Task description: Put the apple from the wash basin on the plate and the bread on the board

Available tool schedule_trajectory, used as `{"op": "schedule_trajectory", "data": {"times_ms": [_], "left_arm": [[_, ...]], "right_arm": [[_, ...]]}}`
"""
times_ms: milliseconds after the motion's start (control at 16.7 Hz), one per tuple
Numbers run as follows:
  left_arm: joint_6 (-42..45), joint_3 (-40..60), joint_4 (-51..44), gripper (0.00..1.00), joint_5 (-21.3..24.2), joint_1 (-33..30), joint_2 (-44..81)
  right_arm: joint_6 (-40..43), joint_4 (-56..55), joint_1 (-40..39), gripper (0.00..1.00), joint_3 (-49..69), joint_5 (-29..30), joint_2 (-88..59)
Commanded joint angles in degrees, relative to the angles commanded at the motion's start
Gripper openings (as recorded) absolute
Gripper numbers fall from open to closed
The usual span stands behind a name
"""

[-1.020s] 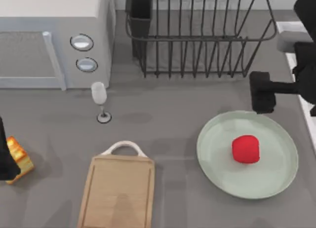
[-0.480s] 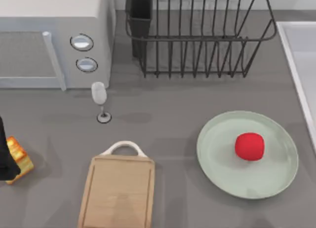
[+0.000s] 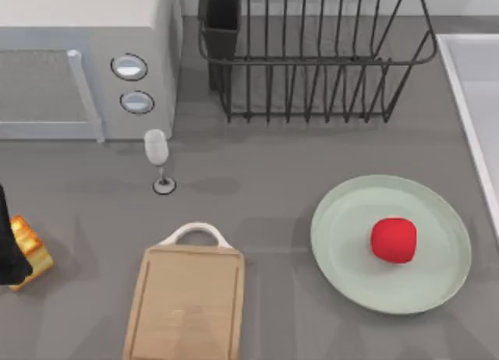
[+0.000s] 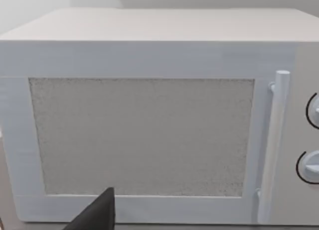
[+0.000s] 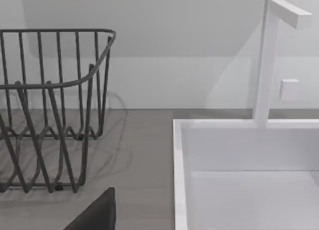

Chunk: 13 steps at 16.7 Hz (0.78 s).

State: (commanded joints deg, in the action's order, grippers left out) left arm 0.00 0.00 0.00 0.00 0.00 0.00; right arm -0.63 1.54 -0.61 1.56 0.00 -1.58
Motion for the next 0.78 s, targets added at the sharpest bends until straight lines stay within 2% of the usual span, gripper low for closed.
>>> {"op": "schedule_trajectory", "data": {"times_ms": [480, 780], "left_arm": [[0.4, 0.5, -0.5, 1.0, 0.0, 0.0, 0.6], [7.6, 9.5, -8.7, 1.0, 0.0, -0.1, 12.8]], "right_arm": [[0.6, -1.5, 0.6, 1.0, -1.6, 0.0, 1.6], [0.6, -1.5, 0.6, 1.0, -1.6, 0.0, 1.6]]}}
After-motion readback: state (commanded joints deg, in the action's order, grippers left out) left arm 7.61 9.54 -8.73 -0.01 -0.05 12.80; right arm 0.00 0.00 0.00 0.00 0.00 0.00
